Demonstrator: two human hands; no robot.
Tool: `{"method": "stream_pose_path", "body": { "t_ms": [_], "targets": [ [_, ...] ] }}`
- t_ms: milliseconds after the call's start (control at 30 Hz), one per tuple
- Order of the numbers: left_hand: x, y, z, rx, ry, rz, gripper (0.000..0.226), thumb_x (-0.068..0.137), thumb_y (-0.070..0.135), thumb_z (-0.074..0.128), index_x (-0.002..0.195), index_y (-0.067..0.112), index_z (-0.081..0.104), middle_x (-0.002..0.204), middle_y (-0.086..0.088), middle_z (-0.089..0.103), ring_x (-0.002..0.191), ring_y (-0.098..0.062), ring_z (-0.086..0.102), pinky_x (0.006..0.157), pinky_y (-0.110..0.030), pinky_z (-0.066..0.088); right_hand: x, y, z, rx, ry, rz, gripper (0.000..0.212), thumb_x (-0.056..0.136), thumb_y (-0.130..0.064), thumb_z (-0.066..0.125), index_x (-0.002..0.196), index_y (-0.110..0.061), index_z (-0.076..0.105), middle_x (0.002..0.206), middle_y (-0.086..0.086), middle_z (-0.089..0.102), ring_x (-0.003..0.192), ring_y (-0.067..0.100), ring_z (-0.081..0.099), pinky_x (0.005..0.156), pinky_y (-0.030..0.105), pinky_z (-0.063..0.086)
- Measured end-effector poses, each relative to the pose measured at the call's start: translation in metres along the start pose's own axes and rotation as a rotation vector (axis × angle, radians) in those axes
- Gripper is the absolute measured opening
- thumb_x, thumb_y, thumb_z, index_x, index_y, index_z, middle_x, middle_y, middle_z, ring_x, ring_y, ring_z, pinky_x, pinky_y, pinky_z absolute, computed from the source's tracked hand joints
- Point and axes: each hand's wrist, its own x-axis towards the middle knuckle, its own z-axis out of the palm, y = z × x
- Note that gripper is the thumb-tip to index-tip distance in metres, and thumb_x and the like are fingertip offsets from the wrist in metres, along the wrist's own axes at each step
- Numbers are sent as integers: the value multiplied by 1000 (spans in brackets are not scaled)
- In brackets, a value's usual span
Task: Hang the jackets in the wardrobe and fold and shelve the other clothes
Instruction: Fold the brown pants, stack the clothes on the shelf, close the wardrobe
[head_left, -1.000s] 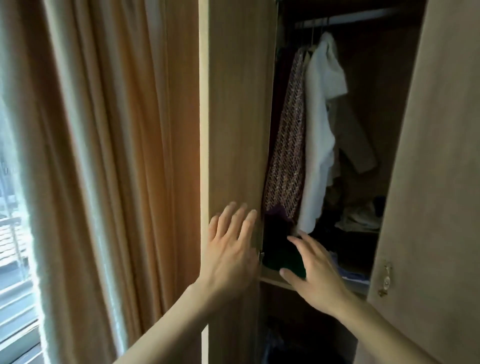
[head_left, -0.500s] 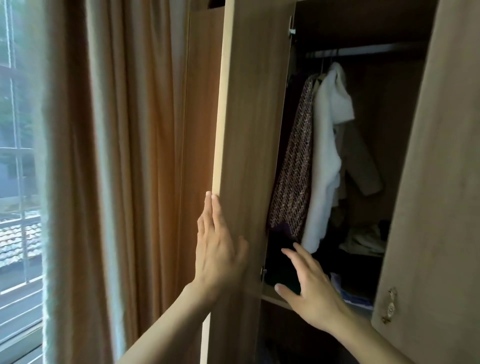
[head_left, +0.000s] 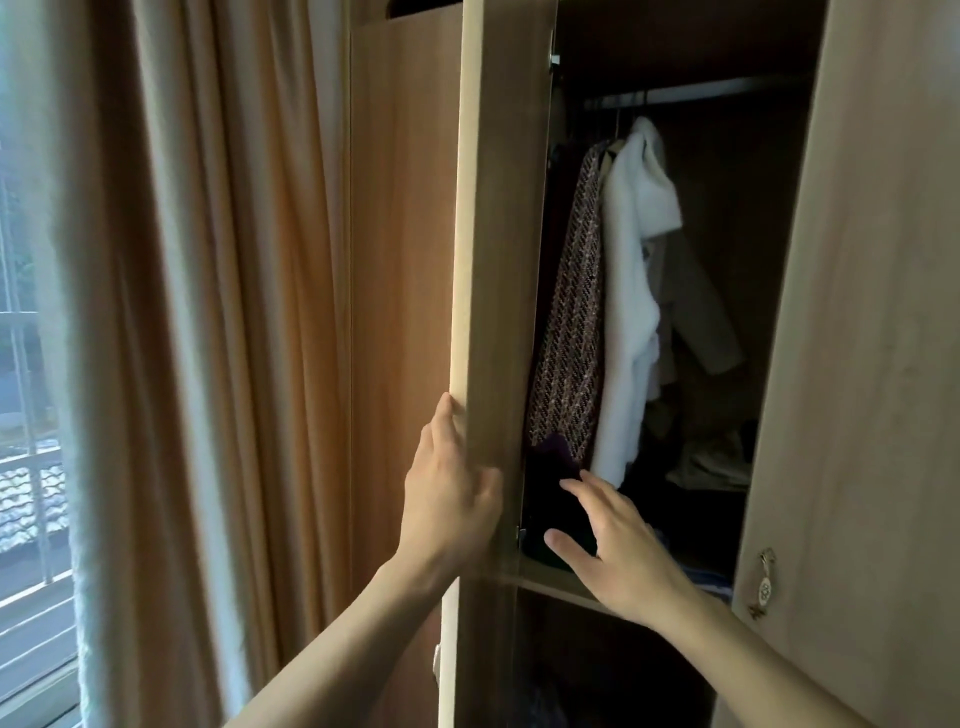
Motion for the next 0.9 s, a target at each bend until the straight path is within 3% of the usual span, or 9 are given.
{"method": "stream_pose_path", "body": {
  "t_ms": [67,167,233,300,467,567,667,800,900],
  "targets": [
    [-5,5,8,-25,-21,37,82,88,14,58,156,17,12,152,2,35,135,-14,37,101,-17,25,-3,5,-1,-12,-9,3,75,90,-68,44,152,-36,20,163,-9,13,149,12,13,118,47,26],
    [-13,12,23,-81,-42,109,82,87,15,59,154,24,12,133,17,33,119,3,32,94,-1,22,-11,15,-7,-50,-16,32,78,88,-69,47,153,-39,16,162,-13,8,149,10,9,119,39,21],
    [-14,15,35,-109,-37,159,81,86,11,61,151,27,16,127,19,32,113,4,32,90,2,24,-19,25,-12,-69,-23,55,81,88,-69,49,154,-39,13,162,-13,7,149,9,6,118,35,18],
    [-16,19,50,-125,-38,178,79,85,10,62,150,23,20,127,14,37,115,-2,37,94,-3,26,-26,37,-18,-83,-38,90,82,87,-70,49,153,-40,13,162,-15,6,148,8,5,118,33,18],
    [-21,35,81,-144,-97,235,63,91,27,48,149,26,25,142,6,42,130,-11,43,107,-37,43,-29,68,-26,-77,-61,122,86,82,-76,44,153,-42,11,162,-16,3,149,9,4,121,37,16],
    [-18,45,104,-135,-101,288,52,99,34,41,150,28,30,150,15,36,139,-8,37,110,-41,43,-26,93,-31,-24,-67,100,88,77,-83,35,152,-46,8,161,-20,1,148,5,6,120,39,23],
    [-13,57,133,-133,-58,333,46,103,26,41,149,24,37,149,15,37,138,-7,39,107,-39,46,-26,118,-39,47,-70,33,66,90,-75,32,147,-56,5,159,-28,1,146,-2,8,117,43,31],
    [-10,71,178,-102,-9,382,47,102,21,42,149,17,38,152,6,38,138,-17,42,103,-46,48,-33,148,-57,11,-133,-24,63,94,-66,28,150,-51,4,160,-26,-2,145,-4,2,120,36,13],
    [-4,81,206,-31,1,419,52,100,19,45,151,21,34,153,6,35,133,-21,49,98,-47,52,-33,171,-66,-9,-157,-64,65,96,-66,30,151,-48,1,161,-22,-2,147,2,2,120,38,12]
  ]
}}
